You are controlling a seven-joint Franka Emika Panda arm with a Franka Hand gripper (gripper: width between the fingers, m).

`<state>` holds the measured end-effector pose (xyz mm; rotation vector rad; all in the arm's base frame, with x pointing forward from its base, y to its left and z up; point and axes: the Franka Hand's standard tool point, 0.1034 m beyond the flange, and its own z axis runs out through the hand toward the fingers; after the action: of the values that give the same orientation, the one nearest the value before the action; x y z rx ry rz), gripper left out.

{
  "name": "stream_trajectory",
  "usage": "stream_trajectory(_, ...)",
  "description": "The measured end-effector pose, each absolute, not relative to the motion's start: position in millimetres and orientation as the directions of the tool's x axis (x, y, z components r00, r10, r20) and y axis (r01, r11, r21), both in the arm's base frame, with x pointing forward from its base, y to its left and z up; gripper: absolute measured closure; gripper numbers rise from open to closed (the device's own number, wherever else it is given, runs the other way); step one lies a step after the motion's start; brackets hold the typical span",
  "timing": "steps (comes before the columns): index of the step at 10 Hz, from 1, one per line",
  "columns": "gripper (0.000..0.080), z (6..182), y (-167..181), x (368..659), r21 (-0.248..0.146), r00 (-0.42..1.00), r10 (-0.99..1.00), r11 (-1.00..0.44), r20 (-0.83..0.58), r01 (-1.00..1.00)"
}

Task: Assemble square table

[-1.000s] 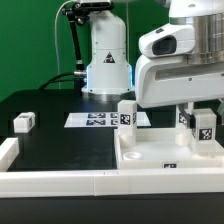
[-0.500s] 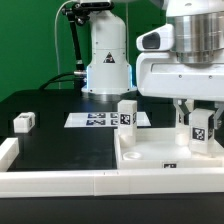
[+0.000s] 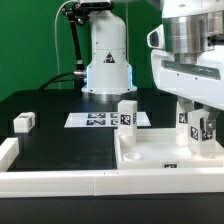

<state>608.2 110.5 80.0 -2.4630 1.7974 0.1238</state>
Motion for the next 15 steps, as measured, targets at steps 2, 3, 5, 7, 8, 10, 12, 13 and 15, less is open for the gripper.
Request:
stream_trajectory(2, 0.0508, 79.7, 110.6, 608.1, -0.021, 0.272, -0.955, -0.272, -0.121, -0.962)
stream_trajectory(3, 0.0344, 79.6, 110.8, 608.0, -0.024, 0.300, -0.947, -0.299, -0.119, -0.954)
stream_trajectory(5, 0.0170, 80.5, 113.1, 608.7, -0.038, 0.403, -0.908, -0.401, -0.114, -0.915)
stream_trajectory(7, 0.0154, 81.1, 112.1, 610.3, -0.071, 0.628, -0.772, -0.624, -0.096, -0.778)
stream_trajectory(8, 0.0151, 81.0, 111.0, 611.0, -0.086, 0.735, -0.674, -0.730, -0.082, -0.679)
stream_trajectory(10, 0.0150, 80.8, 115.5, 610.3, -0.096, 0.843, -0.533, -0.838, -0.066, -0.538)
stream_trajectory(12, 0.0150, 80.8, 114.9, 612.7, -0.091, 0.937, -0.344, -0.933, -0.055, -0.348)
stream_trajectory(13, 0.0150, 79.5, 114.3, 614.6, -0.092, 0.972, -0.228, -0.968, -0.055, -0.232)
stream_trajectory(15, 0.0150, 78.9, 114.8, 614.1, -0.089, 0.997, -0.068, -0.993, -0.046, -0.072)
